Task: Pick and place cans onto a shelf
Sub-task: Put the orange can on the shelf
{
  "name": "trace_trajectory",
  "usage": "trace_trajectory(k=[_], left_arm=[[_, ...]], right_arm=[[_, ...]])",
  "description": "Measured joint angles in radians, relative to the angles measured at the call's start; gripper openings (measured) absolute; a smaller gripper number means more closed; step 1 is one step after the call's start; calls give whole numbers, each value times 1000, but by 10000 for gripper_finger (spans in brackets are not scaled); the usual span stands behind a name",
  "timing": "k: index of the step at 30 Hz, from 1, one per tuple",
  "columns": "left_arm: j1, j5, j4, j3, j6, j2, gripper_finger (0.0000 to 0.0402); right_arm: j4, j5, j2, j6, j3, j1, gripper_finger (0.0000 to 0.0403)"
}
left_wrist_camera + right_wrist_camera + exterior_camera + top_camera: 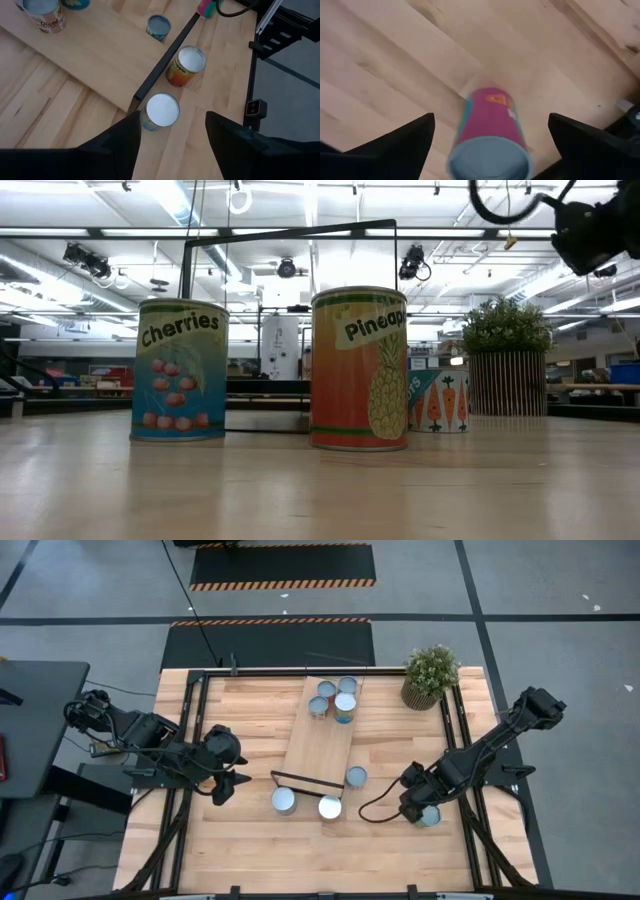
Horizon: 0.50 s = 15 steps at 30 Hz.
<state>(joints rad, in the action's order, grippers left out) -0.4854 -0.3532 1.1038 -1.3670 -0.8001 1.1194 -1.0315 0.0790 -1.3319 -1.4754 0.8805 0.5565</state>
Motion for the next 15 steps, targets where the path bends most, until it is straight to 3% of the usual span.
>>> trace_trajectory(k=[10, 15], left_arm=[[0, 6, -15, 0, 0, 0, 226], [0, 10, -16, 0, 0, 0, 226]], right_arm=[[63, -34, -3, 70, -3, -1, 399], [140, -146, -2, 131, 38, -20, 398]])
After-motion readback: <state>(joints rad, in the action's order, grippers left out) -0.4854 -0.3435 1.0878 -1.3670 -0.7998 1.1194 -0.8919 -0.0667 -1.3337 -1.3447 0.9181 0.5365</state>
